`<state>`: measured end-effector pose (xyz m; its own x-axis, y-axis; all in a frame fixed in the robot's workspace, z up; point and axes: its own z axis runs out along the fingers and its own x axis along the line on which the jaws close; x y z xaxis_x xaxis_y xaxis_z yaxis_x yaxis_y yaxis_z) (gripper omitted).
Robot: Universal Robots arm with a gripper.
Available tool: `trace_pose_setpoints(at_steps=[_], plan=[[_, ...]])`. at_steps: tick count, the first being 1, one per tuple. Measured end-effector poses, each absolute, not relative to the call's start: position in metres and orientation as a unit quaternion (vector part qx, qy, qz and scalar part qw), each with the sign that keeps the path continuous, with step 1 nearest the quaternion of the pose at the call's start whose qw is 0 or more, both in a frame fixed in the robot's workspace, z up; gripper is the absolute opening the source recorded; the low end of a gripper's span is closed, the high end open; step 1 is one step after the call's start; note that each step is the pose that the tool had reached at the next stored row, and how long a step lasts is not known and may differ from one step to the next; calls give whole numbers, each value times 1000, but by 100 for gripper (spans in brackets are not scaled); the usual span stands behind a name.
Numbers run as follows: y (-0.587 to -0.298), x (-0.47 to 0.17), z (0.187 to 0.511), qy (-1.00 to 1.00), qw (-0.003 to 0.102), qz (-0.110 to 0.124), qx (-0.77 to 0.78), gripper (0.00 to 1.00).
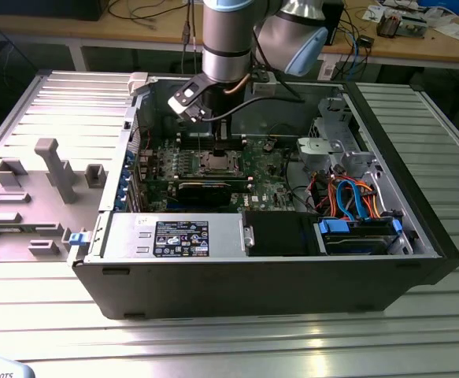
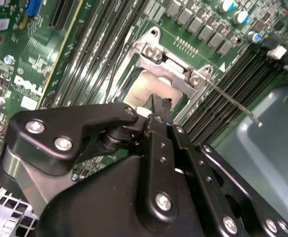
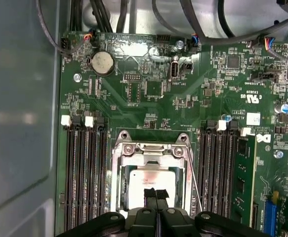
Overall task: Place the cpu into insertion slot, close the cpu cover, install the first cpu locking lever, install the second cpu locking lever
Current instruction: 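Close the cpu cover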
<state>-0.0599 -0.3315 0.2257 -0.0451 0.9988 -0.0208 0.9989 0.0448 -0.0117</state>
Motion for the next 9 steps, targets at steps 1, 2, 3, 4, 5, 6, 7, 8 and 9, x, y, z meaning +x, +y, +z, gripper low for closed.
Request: trace_pose_setpoints(at_steps=[1, 2, 3, 4, 5, 6, 7, 8, 9], plan=[[-332, -61, 226, 723, 3, -11, 691, 11], [-331, -62, 226, 723, 3, -11, 691, 11], [-331, -63, 226, 723, 3, -11, 691, 11], [-331, -64, 225, 723, 3, -11, 690, 11], [-332, -65, 225, 723, 3, -11, 690, 11], [-332, -66, 225, 724, 3, -11, 690, 11], [-331, -67, 225, 724, 4, -11, 690, 11], [-332, -68, 225, 724, 3, -11, 690, 11], [-331, -69, 225, 724, 3, -11, 690, 11]])
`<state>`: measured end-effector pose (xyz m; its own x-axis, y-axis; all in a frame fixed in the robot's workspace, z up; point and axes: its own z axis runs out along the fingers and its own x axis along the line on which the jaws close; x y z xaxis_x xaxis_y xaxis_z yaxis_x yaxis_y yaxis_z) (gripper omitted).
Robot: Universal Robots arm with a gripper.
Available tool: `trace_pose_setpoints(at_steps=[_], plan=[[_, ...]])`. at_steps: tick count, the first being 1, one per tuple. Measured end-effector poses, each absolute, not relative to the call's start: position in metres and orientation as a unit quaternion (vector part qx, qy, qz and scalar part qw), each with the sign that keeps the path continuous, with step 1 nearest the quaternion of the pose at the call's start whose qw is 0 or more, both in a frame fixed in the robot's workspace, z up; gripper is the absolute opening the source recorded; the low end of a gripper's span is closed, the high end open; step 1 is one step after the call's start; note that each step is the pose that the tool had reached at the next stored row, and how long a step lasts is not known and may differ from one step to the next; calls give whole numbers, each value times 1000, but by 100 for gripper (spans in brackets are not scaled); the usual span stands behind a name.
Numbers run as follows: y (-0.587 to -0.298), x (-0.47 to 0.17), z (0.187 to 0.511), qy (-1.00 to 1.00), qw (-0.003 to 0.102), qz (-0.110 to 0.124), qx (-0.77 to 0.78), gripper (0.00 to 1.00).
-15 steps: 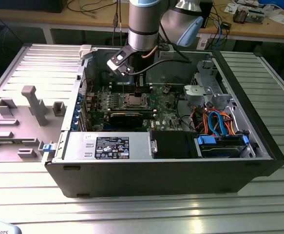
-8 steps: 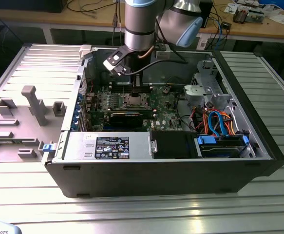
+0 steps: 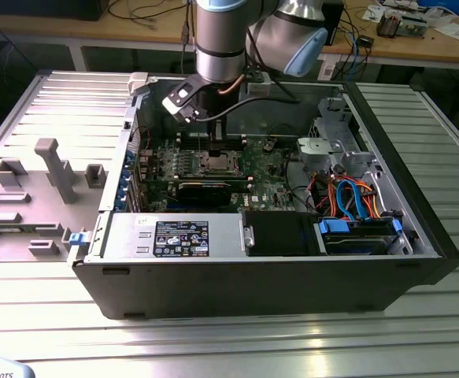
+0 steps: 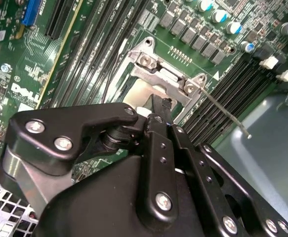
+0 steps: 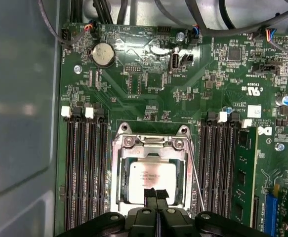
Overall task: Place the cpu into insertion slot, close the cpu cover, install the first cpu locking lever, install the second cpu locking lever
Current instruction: 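Close the cpu cover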
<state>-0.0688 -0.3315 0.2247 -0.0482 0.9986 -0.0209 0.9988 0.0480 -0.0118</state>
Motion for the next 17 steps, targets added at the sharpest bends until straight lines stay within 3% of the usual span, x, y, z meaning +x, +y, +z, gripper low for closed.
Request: trace_pose_setpoints(at_steps=[17], plan=[[-331, -86, 213, 726, 4, -11, 687, 11]])
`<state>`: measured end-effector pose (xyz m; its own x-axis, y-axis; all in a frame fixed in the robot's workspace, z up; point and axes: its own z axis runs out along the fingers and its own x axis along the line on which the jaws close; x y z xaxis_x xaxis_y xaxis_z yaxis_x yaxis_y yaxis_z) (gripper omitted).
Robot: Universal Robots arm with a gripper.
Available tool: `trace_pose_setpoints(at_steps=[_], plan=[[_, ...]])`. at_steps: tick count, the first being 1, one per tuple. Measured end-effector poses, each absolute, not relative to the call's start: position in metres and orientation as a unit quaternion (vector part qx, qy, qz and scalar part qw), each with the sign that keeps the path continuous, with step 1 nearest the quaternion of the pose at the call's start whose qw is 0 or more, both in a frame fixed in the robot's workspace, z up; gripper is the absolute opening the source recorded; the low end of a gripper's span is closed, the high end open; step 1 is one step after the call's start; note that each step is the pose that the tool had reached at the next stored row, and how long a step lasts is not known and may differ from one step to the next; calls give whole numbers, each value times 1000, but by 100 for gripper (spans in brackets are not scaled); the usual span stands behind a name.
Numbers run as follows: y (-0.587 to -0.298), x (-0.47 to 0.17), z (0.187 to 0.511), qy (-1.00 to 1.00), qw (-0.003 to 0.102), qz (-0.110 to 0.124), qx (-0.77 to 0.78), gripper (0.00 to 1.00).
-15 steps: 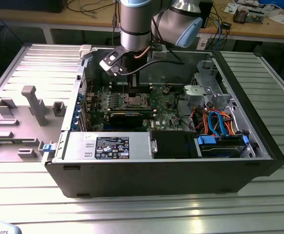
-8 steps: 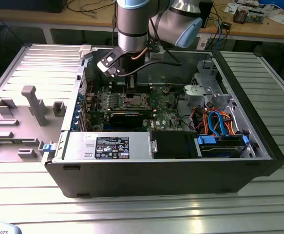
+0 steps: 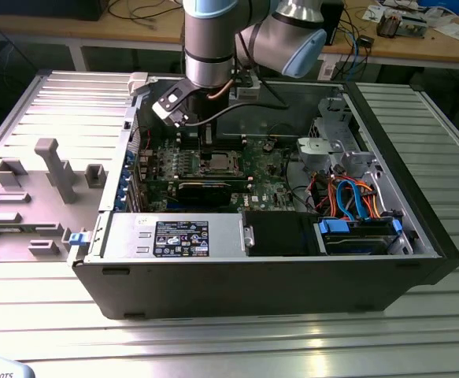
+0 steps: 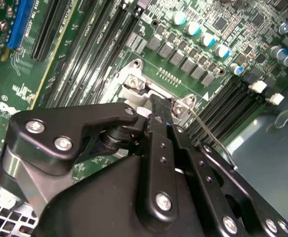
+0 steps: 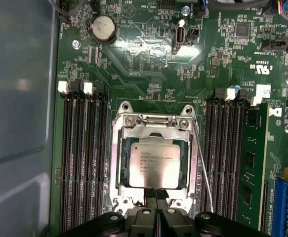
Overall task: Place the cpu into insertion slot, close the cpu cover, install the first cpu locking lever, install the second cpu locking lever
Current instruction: 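Close the cpu cover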
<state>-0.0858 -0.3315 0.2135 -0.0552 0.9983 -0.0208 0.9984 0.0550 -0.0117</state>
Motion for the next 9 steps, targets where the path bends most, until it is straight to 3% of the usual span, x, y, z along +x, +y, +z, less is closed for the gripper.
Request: trace_pose_setpoints(at_steps=[9], plan=[[-332, -88, 206, 726, 4, -12, 687, 11]])
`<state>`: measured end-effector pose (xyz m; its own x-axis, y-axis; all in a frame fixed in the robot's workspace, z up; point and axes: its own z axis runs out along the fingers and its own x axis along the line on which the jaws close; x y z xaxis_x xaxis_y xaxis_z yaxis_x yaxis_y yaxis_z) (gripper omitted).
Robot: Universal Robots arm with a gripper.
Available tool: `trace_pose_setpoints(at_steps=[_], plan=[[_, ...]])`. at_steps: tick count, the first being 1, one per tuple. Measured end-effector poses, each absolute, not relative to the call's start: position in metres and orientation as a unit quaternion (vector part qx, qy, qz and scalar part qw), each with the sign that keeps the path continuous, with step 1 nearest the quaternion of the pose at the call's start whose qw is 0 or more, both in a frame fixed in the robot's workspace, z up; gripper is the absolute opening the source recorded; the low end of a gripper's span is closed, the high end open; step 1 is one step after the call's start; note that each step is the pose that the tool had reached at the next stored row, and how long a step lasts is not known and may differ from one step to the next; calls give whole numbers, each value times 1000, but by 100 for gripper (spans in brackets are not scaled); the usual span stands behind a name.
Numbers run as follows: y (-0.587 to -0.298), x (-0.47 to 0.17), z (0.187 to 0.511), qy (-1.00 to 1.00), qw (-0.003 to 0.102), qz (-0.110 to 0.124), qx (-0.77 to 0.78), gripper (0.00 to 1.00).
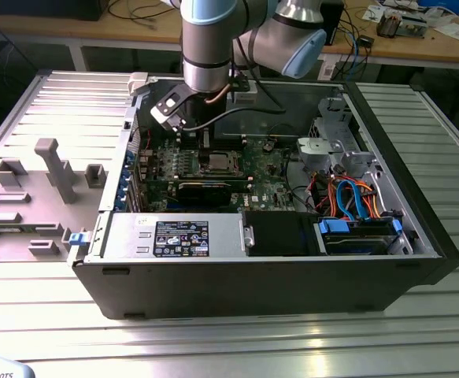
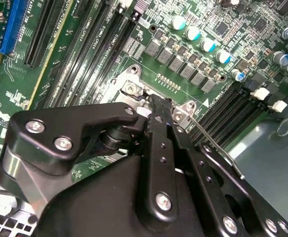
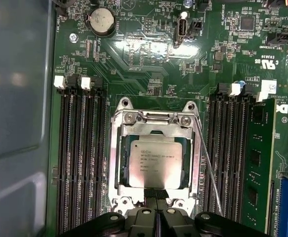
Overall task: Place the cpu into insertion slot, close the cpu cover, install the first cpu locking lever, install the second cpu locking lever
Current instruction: 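Close the cpu cover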
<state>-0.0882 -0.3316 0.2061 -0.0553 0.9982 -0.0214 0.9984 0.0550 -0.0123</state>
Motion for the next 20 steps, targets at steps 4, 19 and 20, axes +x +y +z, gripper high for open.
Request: trace_pose_setpoints(at_steps=[4, 19, 20], plan=[[-332, -88, 204, 726, 3, -11, 687, 11], [-332, -88, 206, 726, 3, -12, 687, 11], [-332, -88, 205, 726, 3, -12, 687, 11]])
